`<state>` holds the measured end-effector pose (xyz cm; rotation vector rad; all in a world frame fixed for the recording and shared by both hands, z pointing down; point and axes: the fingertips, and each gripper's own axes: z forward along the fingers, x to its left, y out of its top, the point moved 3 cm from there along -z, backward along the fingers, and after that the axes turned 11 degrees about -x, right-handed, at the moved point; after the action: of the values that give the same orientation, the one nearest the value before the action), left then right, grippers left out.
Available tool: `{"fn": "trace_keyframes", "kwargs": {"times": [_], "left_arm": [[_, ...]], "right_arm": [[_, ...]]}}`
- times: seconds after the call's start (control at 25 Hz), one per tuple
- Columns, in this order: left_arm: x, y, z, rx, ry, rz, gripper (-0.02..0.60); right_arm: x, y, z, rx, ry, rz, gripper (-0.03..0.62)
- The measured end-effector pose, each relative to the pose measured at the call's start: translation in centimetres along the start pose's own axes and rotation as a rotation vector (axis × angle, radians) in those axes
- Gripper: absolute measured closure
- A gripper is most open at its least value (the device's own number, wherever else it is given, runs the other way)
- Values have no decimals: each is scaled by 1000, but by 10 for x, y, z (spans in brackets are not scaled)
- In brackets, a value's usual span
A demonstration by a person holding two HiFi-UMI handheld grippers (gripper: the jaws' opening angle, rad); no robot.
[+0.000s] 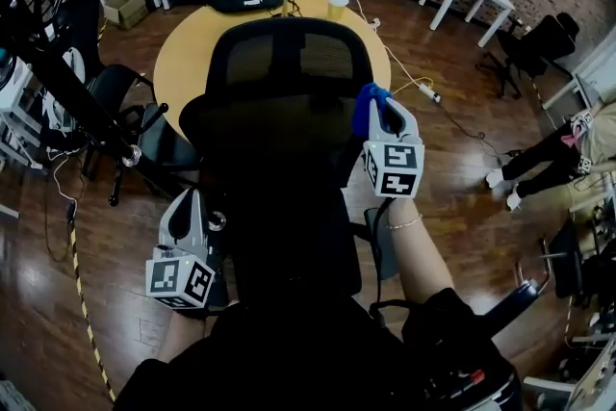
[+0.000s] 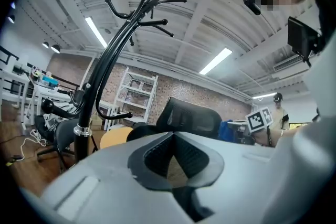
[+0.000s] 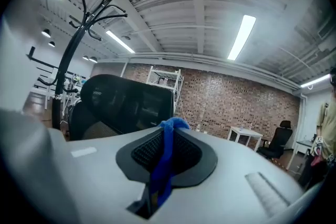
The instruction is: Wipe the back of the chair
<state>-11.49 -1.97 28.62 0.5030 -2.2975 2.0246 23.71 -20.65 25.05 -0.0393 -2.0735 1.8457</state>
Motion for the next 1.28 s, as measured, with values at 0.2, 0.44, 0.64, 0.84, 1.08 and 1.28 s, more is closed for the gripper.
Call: {"fn": "trace_keyframes", "kwargs": {"times": [0.2, 0.44, 0.64, 0.84, 1.08, 1.28], "left_arm": [[11, 3, -14, -9, 57, -3, 574], [24, 4, -33, -14, 130, 23, 574], [31, 8, -45, -6, 155, 41, 574], [33, 6, -60, 7, 171, 34, 574], [51, 5, -74, 1, 193, 28, 574], [60, 13, -77, -15, 199, 42, 575]], "right_arm": [[11, -11, 21, -5, -27, -3, 560], [40, -8, 38, -40, 15, -27, 560], [85, -10, 60, -44, 120, -141, 560], [139, -9, 81, -60, 225, -195, 560], [209, 8, 87, -104, 335, -187, 560], [258, 24, 85, -128, 401, -163, 560]]}}
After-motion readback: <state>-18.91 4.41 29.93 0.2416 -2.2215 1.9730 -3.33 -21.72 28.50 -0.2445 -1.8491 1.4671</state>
